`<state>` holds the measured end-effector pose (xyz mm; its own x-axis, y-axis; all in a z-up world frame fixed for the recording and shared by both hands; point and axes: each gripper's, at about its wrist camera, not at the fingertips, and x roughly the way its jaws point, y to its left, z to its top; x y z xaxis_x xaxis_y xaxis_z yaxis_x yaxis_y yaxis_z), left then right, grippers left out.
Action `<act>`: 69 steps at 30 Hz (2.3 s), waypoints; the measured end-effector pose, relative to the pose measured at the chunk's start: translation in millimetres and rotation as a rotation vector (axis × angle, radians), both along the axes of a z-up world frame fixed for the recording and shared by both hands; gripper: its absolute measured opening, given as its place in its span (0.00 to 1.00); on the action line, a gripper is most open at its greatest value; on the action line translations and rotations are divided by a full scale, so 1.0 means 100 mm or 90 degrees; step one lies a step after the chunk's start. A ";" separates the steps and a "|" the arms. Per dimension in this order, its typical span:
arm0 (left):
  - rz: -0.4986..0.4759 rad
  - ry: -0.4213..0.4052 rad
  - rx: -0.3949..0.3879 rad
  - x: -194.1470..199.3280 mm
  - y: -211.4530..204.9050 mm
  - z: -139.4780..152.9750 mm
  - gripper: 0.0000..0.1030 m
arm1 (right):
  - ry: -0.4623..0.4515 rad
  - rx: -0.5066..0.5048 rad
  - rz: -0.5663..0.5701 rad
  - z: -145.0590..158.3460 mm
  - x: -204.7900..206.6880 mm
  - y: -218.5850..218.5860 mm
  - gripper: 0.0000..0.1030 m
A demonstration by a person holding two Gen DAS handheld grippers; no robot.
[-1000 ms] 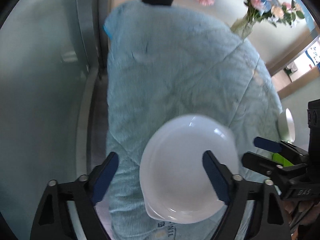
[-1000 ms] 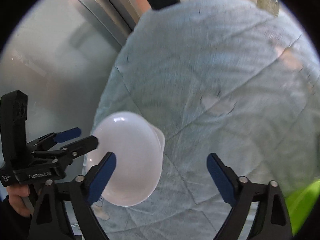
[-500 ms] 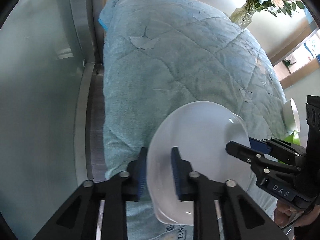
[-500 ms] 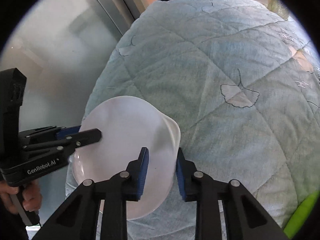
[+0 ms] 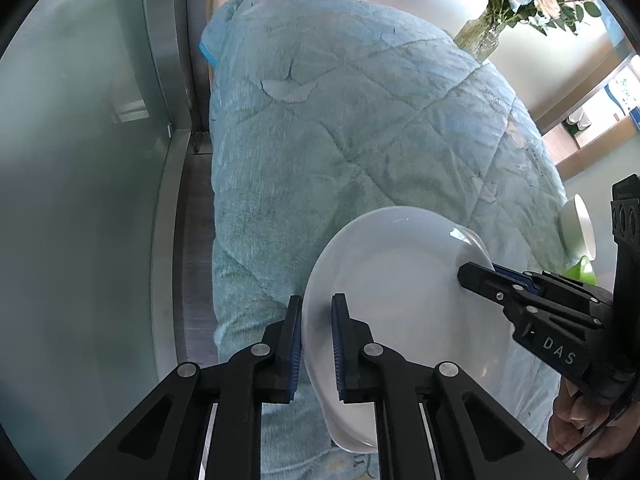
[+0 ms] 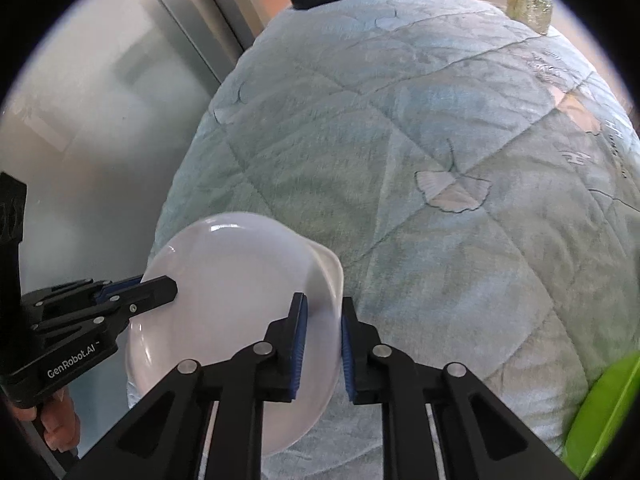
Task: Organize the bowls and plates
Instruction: 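Lift the second white plate with the left gripper toward the stack, then lower the held white plate onto the white plate on the blue-and-white plate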
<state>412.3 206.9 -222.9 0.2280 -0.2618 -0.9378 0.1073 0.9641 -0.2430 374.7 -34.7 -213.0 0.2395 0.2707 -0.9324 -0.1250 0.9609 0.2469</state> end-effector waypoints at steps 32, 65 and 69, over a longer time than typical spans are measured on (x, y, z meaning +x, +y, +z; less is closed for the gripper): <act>-0.021 -0.241 -0.035 -2.41 -0.95 3.93 0.09 | -0.258 0.101 -0.071 3.54 -2.04 -0.98 0.08; -0.054 -0.044 -0.018 -3.80 -1.18 1.80 0.08 | -0.016 0.106 -0.134 1.62 -3.34 -1.35 0.08; -0.070 -0.022 -0.008 -3.83 -1.20 1.49 0.08 | 0.013 0.099 -0.147 1.36 -3.42 -1.36 0.08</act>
<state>29.2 87.0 -74.3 0.2294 -0.2994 -0.9261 0.2213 0.9426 -0.2499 32.3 -170.8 -76.6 0.2927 0.3514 -0.8893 0.0999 0.9137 0.3939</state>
